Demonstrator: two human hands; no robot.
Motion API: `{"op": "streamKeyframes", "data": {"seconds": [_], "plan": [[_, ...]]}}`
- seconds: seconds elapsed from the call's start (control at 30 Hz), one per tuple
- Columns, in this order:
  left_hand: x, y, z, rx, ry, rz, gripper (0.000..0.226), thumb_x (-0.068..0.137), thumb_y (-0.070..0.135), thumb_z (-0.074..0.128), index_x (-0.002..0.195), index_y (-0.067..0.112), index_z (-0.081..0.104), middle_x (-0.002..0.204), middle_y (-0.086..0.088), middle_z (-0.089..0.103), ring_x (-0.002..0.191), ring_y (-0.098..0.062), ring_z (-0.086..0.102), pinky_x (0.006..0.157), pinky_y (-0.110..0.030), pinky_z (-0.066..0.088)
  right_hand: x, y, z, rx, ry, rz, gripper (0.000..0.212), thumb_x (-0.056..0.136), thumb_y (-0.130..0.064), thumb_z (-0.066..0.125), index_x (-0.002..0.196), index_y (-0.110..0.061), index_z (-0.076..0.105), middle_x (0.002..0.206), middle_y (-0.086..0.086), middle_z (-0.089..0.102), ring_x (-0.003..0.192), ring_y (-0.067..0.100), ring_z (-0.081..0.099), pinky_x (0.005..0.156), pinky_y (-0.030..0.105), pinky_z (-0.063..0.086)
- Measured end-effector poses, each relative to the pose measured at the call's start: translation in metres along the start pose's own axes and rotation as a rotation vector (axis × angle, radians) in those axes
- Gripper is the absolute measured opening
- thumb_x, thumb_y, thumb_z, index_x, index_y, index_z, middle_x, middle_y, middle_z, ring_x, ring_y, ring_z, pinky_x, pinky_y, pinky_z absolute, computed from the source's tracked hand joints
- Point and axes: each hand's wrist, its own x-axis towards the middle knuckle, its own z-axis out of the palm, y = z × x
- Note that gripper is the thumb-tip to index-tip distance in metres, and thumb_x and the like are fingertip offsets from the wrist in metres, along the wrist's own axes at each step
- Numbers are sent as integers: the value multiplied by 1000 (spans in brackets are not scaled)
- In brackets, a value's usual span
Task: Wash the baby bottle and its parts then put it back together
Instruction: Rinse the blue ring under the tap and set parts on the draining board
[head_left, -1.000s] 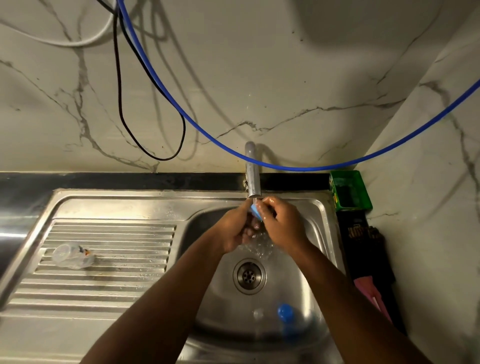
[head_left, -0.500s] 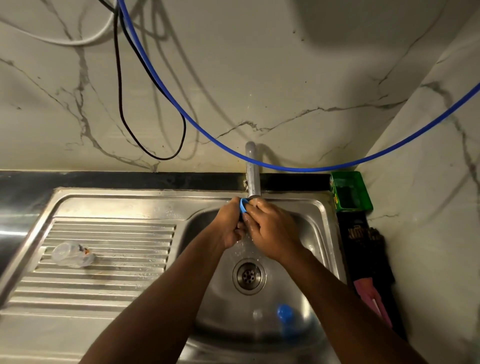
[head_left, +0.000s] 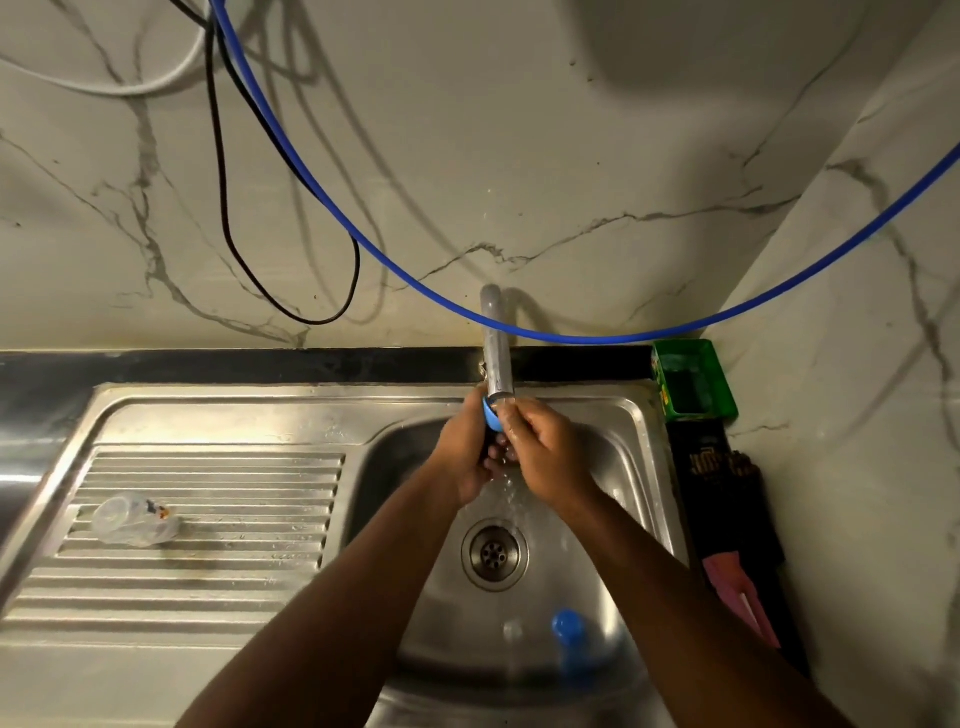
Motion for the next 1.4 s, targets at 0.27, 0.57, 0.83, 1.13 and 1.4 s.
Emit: {"op": "streamKeyframes", "data": {"seconds": [0.27,0.57,0.83,1.13,1.4], "plan": [[1,-4,-17,11,52,187,69,101,66,50,124,4,68,96,-17,68,78,-24,63,74,-34,54,4,0,6,148,-53,125,15,93,-12,75,108,-12,72,118,-13,61,98,-1,67,75,17,58],[-7,12,-13,48,-82,48,50,105,54,45,92,12,68,73,-3,57,53,-9,43,46,-19,36,3,-8,3,112,-85,13,14,100,-21,66,113,-24,64,107,-3,70,93,10,72,80,28,62],[-7,8,-4,157,-57,-2,59,106,64,37,87,17,67,69,-2,60,59,-10,52,56,-23,42,13,8,-12,-27,-118,-14,2,102,-30,61,101,-29,62,96,-6,67,89,11,68,76,30,59],[-11,1,-10,33,-97,164,45,111,46,43,118,7,65,85,-12,73,64,-13,66,60,-22,56,28,-10,7,185,46,267,17,107,-37,48,105,-27,61,90,-7,67,81,6,69,68,18,57],[-20,-21,-28,385,15,487,13,102,19,66,102,11,76,90,4,73,76,-1,65,72,-18,49,31,6,11,44,-30,345,30,108,-40,48,121,-18,63,98,3,68,84,13,65,67,24,50]]}}
